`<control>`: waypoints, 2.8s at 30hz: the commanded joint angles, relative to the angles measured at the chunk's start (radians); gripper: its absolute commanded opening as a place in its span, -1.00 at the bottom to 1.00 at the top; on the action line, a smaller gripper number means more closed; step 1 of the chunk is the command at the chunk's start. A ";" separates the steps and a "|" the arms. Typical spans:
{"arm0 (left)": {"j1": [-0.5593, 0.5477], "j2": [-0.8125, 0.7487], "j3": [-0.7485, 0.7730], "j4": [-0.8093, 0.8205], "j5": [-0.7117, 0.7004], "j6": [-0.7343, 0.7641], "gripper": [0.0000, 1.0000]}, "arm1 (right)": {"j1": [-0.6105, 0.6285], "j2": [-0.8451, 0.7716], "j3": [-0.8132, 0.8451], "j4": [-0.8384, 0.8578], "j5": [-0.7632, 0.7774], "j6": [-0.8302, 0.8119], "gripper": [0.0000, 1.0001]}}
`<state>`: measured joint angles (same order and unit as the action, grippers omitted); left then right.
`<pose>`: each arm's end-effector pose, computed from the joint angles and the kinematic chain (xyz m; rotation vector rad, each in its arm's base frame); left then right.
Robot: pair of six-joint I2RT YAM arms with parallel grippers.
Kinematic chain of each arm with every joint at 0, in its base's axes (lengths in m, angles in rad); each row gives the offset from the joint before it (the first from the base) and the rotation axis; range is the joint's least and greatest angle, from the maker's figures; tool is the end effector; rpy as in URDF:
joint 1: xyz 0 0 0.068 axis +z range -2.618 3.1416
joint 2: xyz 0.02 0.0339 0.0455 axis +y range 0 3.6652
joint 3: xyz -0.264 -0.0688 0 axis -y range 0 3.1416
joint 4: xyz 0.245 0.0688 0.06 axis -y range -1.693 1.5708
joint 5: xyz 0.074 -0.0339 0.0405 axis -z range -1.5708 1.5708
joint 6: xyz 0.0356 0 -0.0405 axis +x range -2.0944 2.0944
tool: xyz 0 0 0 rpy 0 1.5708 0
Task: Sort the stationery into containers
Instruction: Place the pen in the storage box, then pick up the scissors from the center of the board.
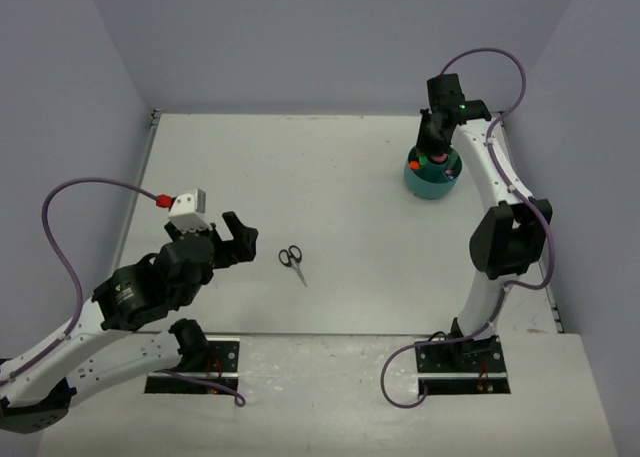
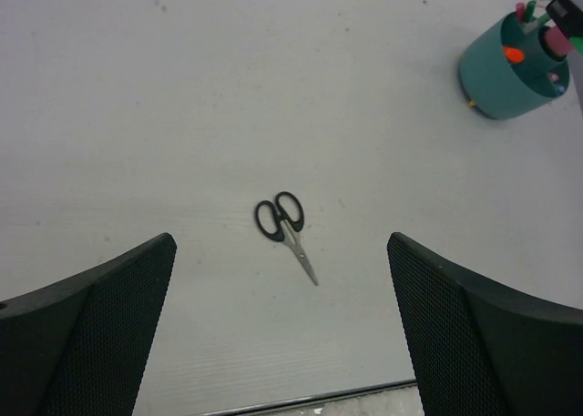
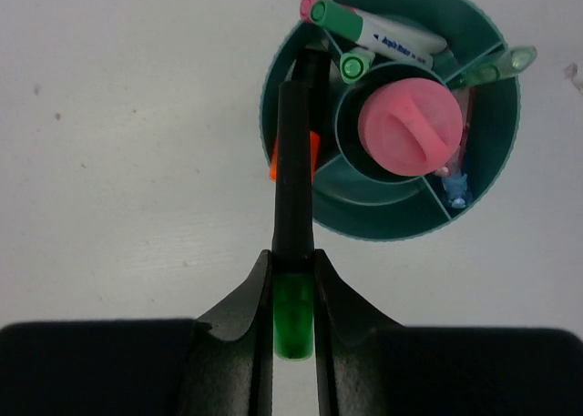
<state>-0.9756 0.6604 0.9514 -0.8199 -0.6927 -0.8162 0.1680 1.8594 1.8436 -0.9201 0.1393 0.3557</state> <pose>0.0842 -0.0837 0.3521 -0.2478 1.9800 -0.4348 0.4010 0.0630 0.3347 0.2906 2.4772 0.0441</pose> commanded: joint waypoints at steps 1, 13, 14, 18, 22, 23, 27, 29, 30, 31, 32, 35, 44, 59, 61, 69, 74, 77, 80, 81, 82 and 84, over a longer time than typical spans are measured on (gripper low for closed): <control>0.002 -0.114 -0.077 -0.067 -0.117 -0.001 1.00 | -0.005 0.101 0.190 -0.198 0.054 -0.061 -1.00; 0.000 -0.252 -0.111 -0.019 -0.098 0.025 1.00 | -0.018 0.233 0.345 -0.286 0.025 -0.111 -1.00; 0.000 -0.249 -0.111 -0.019 -0.097 0.023 1.00 | -0.018 0.242 0.338 -0.286 0.025 -0.115 -1.00; 0.000 -0.238 -0.111 -0.019 -0.096 0.025 1.00 | -0.029 0.275 0.353 -0.286 0.006 -0.120 -1.00; 0.000 -0.228 -0.112 -0.021 -0.093 0.023 1.00 | -0.032 0.312 0.368 -0.286 -0.019 -0.123 -0.96; 0.000 -0.229 -0.112 -0.022 -0.093 0.022 1.00 | -0.032 0.320 0.368 -0.287 -0.023 -0.124 -0.94; 0.000 -0.238 -0.114 -0.022 -0.094 0.019 1.00 | -0.033 0.340 0.365 -0.287 -0.021 -0.129 -0.78; 0.000 -0.243 -0.115 -0.021 -0.096 0.020 1.00 | -0.033 0.346 0.368 -0.287 -0.020 -0.129 -0.63; 0.000 -0.244 -0.115 -0.021 -0.096 0.019 1.00 | -0.033 0.346 0.370 -0.287 -0.018 -0.127 -0.53; 0.000 -0.245 -0.115 -0.020 -0.095 0.020 1.00 | -0.033 0.345 0.369 -0.287 -0.022 -0.125 -0.31; 0.000 -0.245 -0.115 -0.019 -0.094 0.020 1.00 | -0.032 0.344 0.369 -0.287 -0.026 -0.126 -0.20; 0.000 -0.241 -0.115 -0.019 -0.093 0.022 1.00 | -0.033 0.329 0.372 -0.285 -0.022 -0.124 0.10; 0.000 -0.243 -0.117 -0.016 -0.088 0.023 1.00 | -0.017 0.187 0.316 -0.246 -0.054 -0.107 0.19; -0.001 -0.009 -0.125 -0.101 -0.099 -0.286 1.00 | 0.343 -0.510 -0.431 0.180 -0.111 -0.130 0.81; 0.000 0.104 -0.129 -0.100 -0.079 -0.404 1.00 | 0.346 -0.603 -0.576 0.314 -0.149 -0.138 0.98; 0.003 0.681 0.094 -0.161 -0.064 -0.550 0.67 | 0.346 -0.580 -0.623 0.341 -0.009 -0.109 0.98; 0.118 0.922 0.144 -0.017 -0.007 -0.411 0.06 | 0.341 -0.548 -0.641 0.370 0.008 -0.111 0.98; 0.159 0.971 0.118 0.114 0.068 -0.329 -0.24 | 0.341 -0.543 -0.642 0.371 0.016 -0.113 0.98; 0.169 1.004 0.102 0.169 0.110 -0.296 -0.24 | 0.343 -0.542 -0.641 0.371 0.011 -0.112 0.98; 0.169 1.012 0.101 0.174 0.111 -0.297 -0.24 | 0.341 -0.542 -0.643 0.371 0.010 -0.112 0.98; 0.171 1.018 0.098 0.178 0.116 -0.296 -0.26 | 0.341 -0.541 -0.642 0.371 0.009 -0.114 0.98; 0.174 1.028 0.089 0.190 0.121 -0.294 -0.27 | 0.341 -0.539 -0.641 0.371 0.008 -0.114 0.97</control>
<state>-0.8054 1.6767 1.0508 -0.7190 -0.5942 -1.1478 0.5129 1.3212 1.2053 -0.5901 0.1219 0.2424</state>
